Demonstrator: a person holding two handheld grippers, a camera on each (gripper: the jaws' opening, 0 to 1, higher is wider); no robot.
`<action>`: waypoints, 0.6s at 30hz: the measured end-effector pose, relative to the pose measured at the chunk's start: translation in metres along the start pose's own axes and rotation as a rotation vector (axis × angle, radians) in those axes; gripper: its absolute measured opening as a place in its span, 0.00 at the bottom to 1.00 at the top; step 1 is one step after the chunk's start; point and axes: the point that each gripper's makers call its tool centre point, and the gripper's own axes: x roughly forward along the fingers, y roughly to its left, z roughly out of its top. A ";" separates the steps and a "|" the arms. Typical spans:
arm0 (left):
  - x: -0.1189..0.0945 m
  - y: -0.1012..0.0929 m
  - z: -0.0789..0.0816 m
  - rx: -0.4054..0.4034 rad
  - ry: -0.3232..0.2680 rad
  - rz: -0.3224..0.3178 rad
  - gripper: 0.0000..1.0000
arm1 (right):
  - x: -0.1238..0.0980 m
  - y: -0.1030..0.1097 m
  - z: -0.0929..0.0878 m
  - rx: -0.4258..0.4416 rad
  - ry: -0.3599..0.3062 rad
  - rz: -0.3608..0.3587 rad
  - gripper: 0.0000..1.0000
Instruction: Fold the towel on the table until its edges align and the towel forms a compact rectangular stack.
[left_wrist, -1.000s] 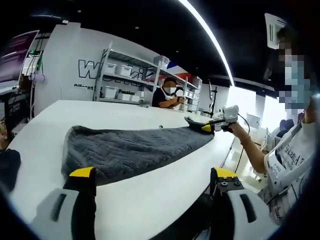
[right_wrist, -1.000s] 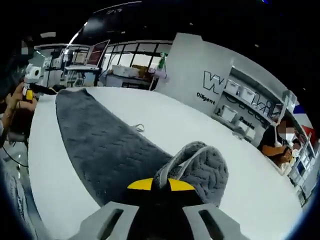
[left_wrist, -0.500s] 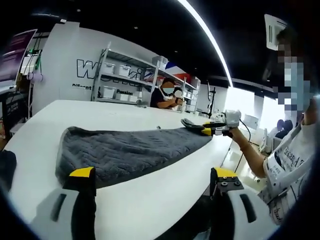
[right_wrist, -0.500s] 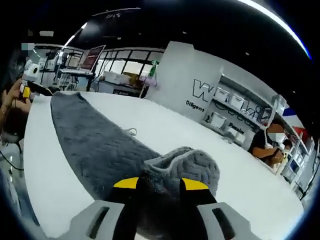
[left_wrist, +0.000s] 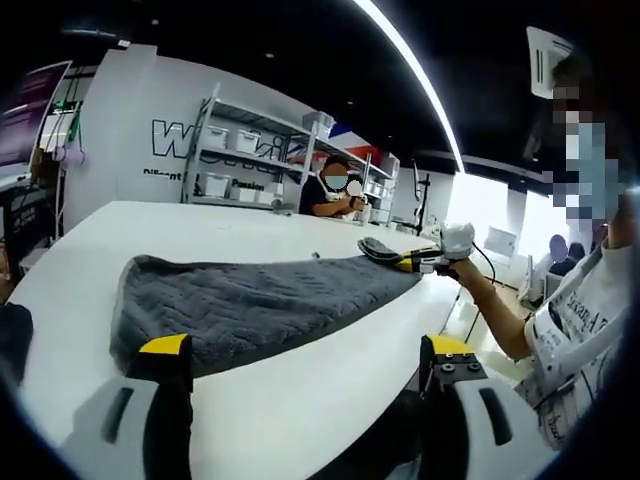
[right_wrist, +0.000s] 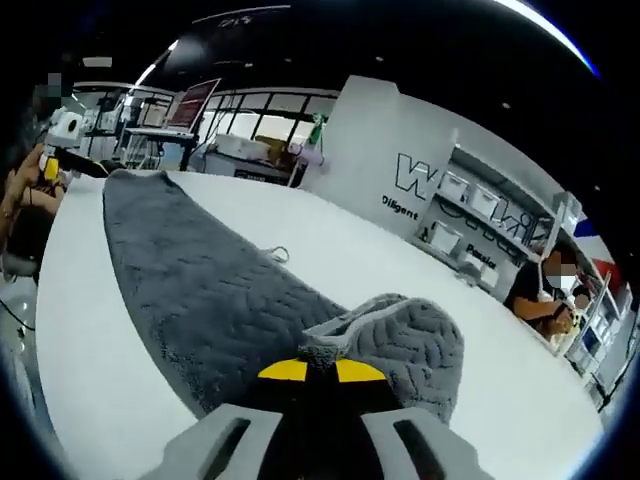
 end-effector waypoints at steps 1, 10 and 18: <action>0.000 0.000 -0.001 -0.001 0.002 0.000 0.99 | -0.002 0.001 0.002 0.001 -0.006 0.001 0.06; -0.001 0.002 0.000 0.000 0.005 -0.001 0.99 | -0.007 0.017 0.023 0.004 -0.063 0.035 0.05; -0.005 0.001 0.001 0.006 0.002 -0.005 0.99 | 0.001 0.047 0.046 0.020 -0.118 0.115 0.05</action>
